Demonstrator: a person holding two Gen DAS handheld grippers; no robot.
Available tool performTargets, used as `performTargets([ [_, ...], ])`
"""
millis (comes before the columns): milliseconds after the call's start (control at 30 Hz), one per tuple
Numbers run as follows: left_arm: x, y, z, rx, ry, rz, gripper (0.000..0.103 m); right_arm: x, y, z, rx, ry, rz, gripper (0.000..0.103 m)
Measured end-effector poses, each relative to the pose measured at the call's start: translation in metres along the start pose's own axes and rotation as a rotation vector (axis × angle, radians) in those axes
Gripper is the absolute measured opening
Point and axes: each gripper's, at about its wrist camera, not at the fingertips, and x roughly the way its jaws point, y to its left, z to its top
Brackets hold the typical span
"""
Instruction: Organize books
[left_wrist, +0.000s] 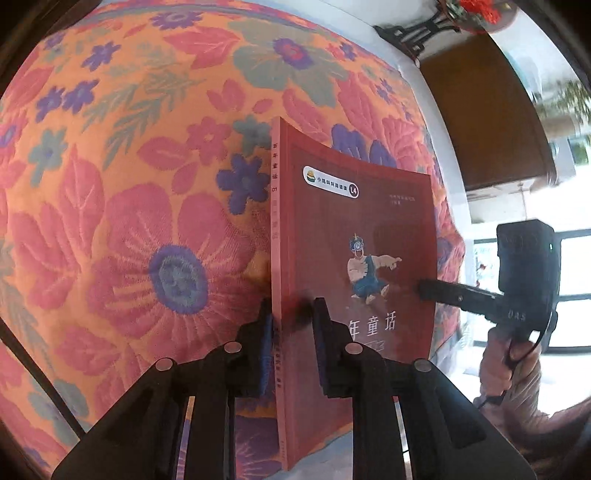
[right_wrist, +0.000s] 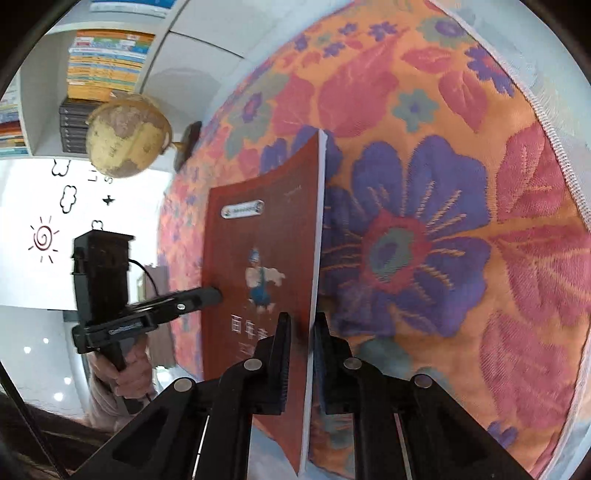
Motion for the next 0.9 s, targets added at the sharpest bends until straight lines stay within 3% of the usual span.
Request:
performTargets([
  [200,-0.009,-0.018,-0.008,0.079,-0.016,0.083,0.016,0.0,0.027,-0.008,-0.066,-0.016,-0.018,0.011],
  [900,-0.064,-0.004,-0.026,0.094,-0.109,0.108,0.016,0.014,0.076,-0.015,-0.1,-0.035,0.027,0.011],
])
